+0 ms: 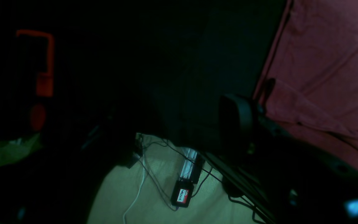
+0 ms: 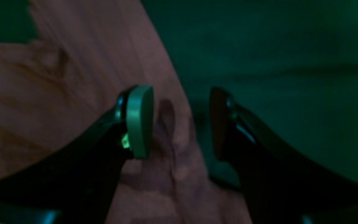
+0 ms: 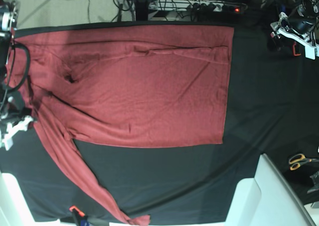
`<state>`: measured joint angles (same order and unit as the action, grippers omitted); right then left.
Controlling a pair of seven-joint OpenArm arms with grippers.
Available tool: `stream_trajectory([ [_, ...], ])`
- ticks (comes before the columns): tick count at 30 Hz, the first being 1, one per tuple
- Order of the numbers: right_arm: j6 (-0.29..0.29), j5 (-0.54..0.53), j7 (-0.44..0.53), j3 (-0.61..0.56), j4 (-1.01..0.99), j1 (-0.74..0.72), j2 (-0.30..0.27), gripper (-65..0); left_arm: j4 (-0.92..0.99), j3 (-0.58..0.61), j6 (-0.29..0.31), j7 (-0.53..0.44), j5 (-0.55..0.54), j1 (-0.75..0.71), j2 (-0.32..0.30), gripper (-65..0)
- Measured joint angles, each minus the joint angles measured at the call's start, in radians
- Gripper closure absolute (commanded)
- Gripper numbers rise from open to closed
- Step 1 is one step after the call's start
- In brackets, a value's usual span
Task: Fold the T-shirt properly
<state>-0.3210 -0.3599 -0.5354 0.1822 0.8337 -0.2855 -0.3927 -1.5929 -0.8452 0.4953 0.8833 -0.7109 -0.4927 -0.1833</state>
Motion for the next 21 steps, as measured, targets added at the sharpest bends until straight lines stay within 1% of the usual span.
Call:
stream_trajectory([
  [4,0.007,0.009,0.081,-0.005,-0.161,-0.063,-0.002,-29.1,0.0,0.0,0.0,0.0,0.002,-0.001,-0.002,-39.2],
  [7,0.007,0.006,0.134,-0.006,-0.27,-0.101,-0.003,-34.4,0.0,0.0,0.0,0.0,0.001,0.0,0.0,-39.2],
  [10,0.005,0.003,0.179,-0.006,-0.313,-0.101,-0.003,-35.3,0.0,0.0,0.0,0.0,0.003,-0.001,-0.001,-39.2],
  [17,0.008,0.005,0.177,-0.006,-0.317,-0.104,0.0,-34.7,0.0,0.0,0.0,0.0,0.0,-0.001,0.0,-39.2],
  [19,0.008,0.005,0.179,-0.006,-0.317,-0.104,0.002,-31.5,0.0,0.0,0.0,0.0,0.0,0.0,0.0,-39.2],
  [21,0.008,0.005,0.179,-0.006,-0.323,-0.104,0.002,-25.2,0.0,0.0,0.0,0.001,0.004,0.008,0.0,-39.2],
])
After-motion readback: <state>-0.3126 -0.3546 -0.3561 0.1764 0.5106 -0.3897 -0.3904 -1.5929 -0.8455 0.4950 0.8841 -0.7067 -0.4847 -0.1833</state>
